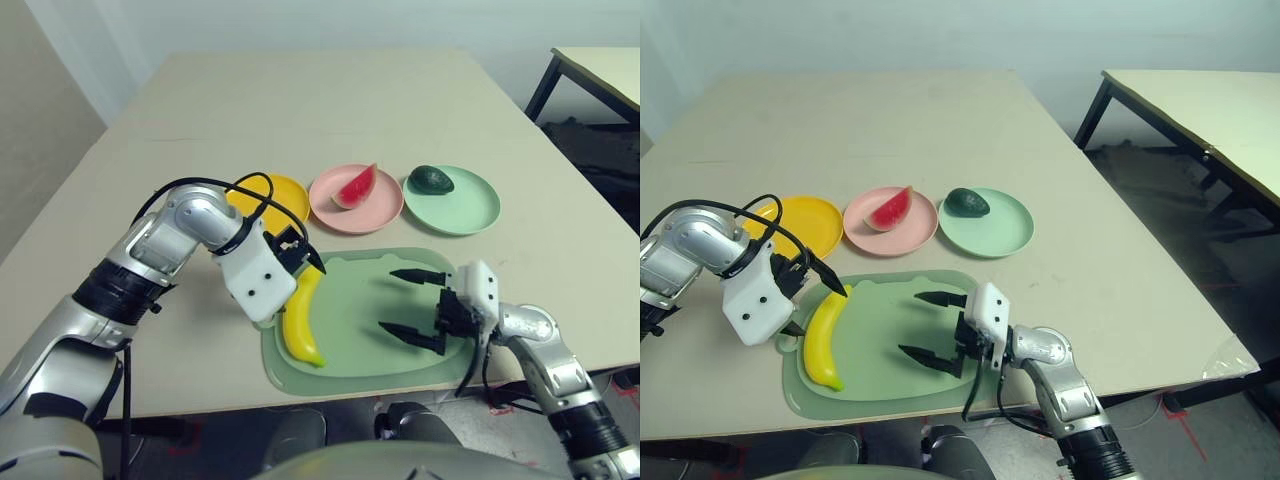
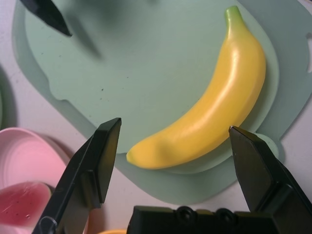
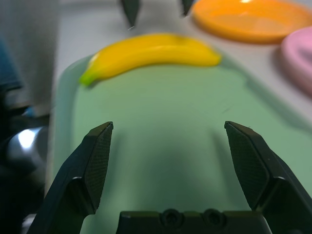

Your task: Place the fruits into color-matched plates.

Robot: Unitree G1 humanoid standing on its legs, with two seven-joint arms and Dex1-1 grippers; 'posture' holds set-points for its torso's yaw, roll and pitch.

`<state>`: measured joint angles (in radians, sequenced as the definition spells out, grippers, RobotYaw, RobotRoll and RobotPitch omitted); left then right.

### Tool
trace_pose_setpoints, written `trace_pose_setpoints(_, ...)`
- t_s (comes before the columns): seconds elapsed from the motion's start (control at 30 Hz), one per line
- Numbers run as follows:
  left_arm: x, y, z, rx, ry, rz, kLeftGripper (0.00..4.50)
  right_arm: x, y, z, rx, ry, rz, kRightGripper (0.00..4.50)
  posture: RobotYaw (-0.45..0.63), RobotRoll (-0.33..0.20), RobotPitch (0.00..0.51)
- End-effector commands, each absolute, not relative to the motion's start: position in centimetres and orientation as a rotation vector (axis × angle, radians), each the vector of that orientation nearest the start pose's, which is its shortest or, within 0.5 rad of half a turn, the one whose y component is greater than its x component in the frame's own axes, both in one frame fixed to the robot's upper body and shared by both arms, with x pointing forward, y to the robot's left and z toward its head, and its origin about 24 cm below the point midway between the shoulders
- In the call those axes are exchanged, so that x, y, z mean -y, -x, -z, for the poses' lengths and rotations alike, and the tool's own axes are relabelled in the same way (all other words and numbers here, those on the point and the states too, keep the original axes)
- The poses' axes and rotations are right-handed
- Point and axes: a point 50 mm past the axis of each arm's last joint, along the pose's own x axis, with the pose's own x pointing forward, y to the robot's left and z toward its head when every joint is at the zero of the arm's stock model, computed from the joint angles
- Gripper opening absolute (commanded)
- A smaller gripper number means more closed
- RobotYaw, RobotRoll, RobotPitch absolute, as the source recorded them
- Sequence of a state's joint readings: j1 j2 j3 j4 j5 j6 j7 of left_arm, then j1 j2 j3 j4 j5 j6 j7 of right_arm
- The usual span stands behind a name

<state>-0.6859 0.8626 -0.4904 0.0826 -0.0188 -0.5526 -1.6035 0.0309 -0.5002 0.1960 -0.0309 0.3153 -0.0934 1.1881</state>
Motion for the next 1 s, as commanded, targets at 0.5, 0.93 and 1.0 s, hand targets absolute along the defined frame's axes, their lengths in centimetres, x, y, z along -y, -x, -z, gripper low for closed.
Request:
trace_pose_setpoints(0.5,-14.9,-25.7,-13.8,-0.017,-1.526,2.017,4.50,15.3,-20.1,-4.3,-0.096,0.148,-1.417,4.46,0.03,0.000,0.041)
trace_pose_setpoints(0.93,-16.1,-24.3,-14.9,-0.002,-1.637,2.131,4.50,15.4,-20.5,-4.5,-0.079,0.174,-1.413,4.46,0.03,0.000,0.045)
trace_pose_setpoints(1.0,-16.2,-24.0,-14.8,-0.008,-1.635,2.151,4.50,15.4,-20.5,-4.5,-0.077,0.175,-1.412,4.46,0.03,0.000,0.045)
